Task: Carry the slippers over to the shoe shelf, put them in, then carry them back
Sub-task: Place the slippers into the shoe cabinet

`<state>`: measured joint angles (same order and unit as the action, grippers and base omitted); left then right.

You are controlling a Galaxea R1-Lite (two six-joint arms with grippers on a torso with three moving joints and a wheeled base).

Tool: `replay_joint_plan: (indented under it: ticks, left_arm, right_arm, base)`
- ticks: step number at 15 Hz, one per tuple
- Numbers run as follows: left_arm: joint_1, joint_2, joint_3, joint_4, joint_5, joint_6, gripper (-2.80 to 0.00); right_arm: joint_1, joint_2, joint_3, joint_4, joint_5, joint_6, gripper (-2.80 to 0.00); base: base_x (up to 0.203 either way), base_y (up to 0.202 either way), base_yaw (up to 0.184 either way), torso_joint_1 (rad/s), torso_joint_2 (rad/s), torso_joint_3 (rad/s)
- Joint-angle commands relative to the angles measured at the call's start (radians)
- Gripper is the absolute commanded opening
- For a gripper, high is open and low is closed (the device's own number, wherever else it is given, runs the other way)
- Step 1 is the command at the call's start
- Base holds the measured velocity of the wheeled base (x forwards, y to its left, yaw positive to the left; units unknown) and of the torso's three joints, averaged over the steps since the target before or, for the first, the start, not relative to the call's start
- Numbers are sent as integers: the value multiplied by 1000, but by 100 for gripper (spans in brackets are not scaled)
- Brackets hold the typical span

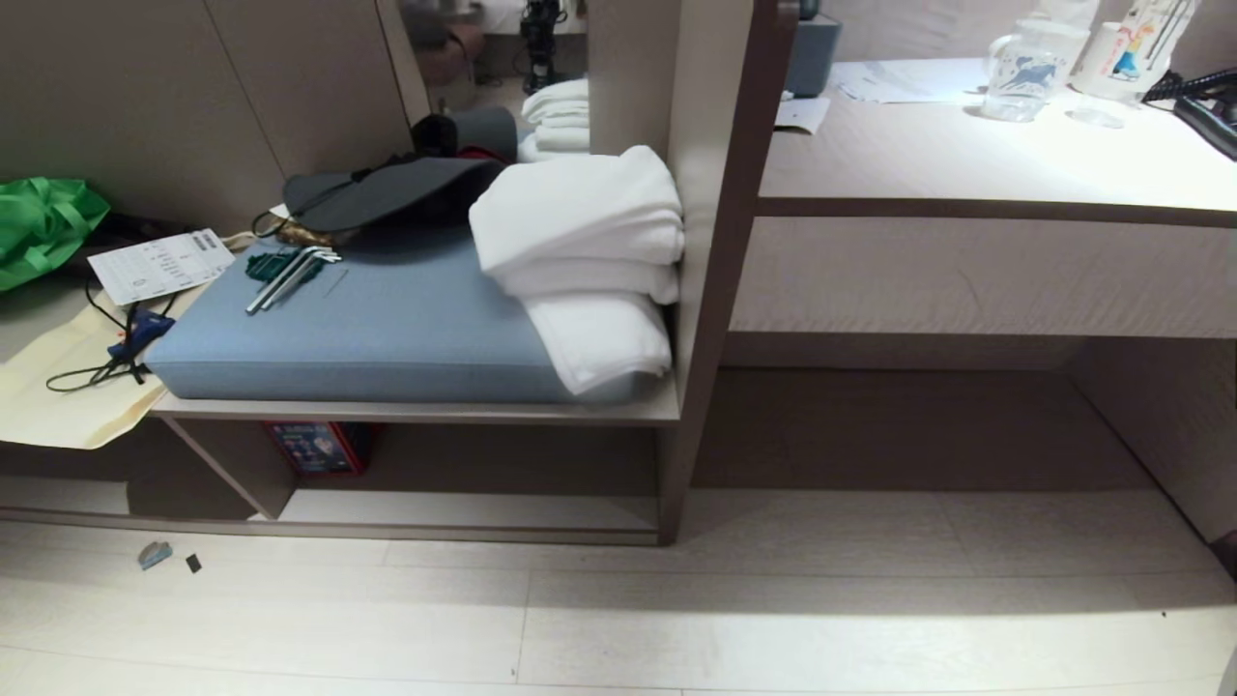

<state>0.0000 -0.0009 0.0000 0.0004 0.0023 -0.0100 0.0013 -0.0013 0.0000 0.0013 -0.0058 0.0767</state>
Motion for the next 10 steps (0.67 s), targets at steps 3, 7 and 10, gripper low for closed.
replay_joint_plan:
  ticks: [3, 7, 10]
  left_arm:
    - [0, 1, 0, 0, 1, -2, -280]
    - [0, 1, 0, 0, 1, -2, -280]
    - [0, 1, 0, 0, 1, -2, -280]
  right_arm:
    - [0, 0, 0, 0, 0, 2, -280]
    - [0, 0, 0, 0, 0, 0, -280]
    - [0, 0, 0, 0, 0, 0, -280]
  base:
    - [0, 0, 0, 1, 2, 203]
    - [0, 0, 0, -1, 3, 201]
    - [0, 0, 0, 3, 5, 206]
